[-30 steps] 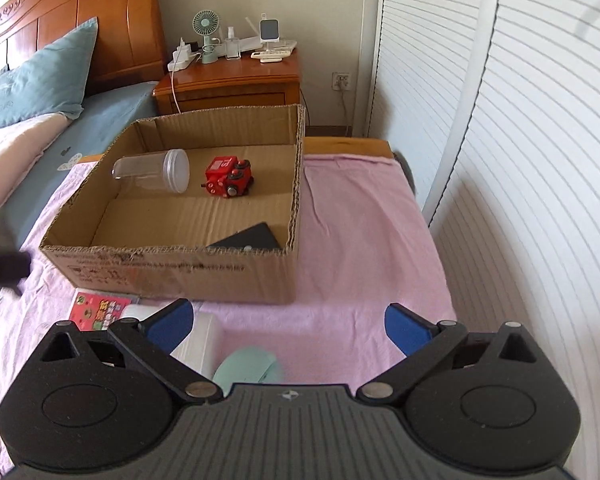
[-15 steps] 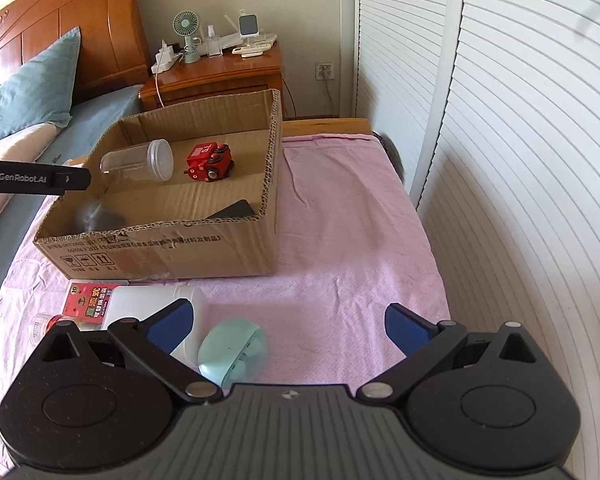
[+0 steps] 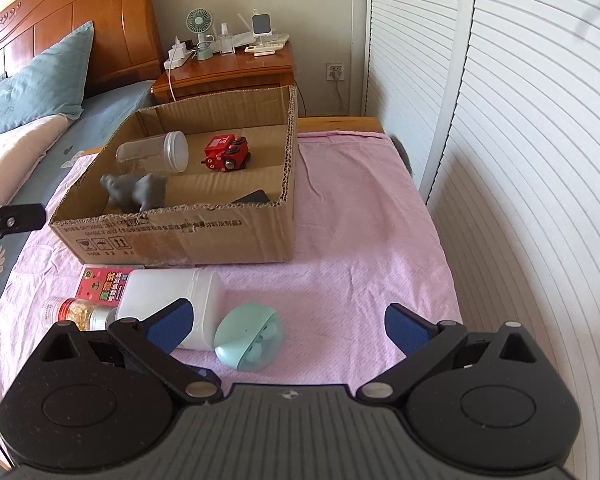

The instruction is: Organize rigid objects

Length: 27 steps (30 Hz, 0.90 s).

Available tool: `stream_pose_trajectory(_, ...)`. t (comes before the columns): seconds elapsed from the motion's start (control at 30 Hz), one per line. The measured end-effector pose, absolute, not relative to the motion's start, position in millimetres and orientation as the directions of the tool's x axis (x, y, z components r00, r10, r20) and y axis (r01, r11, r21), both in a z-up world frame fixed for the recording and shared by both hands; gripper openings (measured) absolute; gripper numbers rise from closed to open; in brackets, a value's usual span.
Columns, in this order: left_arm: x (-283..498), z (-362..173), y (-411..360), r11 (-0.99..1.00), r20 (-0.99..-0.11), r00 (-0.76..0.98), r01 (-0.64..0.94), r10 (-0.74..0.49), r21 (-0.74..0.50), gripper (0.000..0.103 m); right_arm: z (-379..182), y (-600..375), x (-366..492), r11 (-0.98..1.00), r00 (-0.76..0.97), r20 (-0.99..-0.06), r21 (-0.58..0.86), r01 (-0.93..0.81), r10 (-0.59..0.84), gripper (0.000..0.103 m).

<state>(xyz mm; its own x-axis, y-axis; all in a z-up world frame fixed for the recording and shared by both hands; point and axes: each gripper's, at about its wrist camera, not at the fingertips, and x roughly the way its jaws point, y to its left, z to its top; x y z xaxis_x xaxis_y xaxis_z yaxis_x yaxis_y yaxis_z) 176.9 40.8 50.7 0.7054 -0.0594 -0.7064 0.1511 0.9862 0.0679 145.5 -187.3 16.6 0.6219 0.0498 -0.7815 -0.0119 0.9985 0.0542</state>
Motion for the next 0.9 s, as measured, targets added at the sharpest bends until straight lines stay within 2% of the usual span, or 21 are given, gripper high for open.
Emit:
stream_pose_trajectory(0.17,147,41,42,0.988,-0.692,0.722,0.114,-0.009,0.106,0.100,2,-177,140,0.999,0.599,-0.800,0.018,-0.042,0.040,0.103)
stream_pose_trajectory(0.43,116,23,57,0.996,-0.650,0.759,0.083,-0.044,0.029,0.101,-19,-155,131,0.997,0.559,-0.828,0.009,-0.082,0.054,0.103)
stream_pose_trajectory(0.9,107,9,77,0.997,-0.651,0.758,0.065,-0.027,0.034,0.102,-44,-131,160,0.999,0.498,-0.867,0.041,0.017,0.027,0.103)
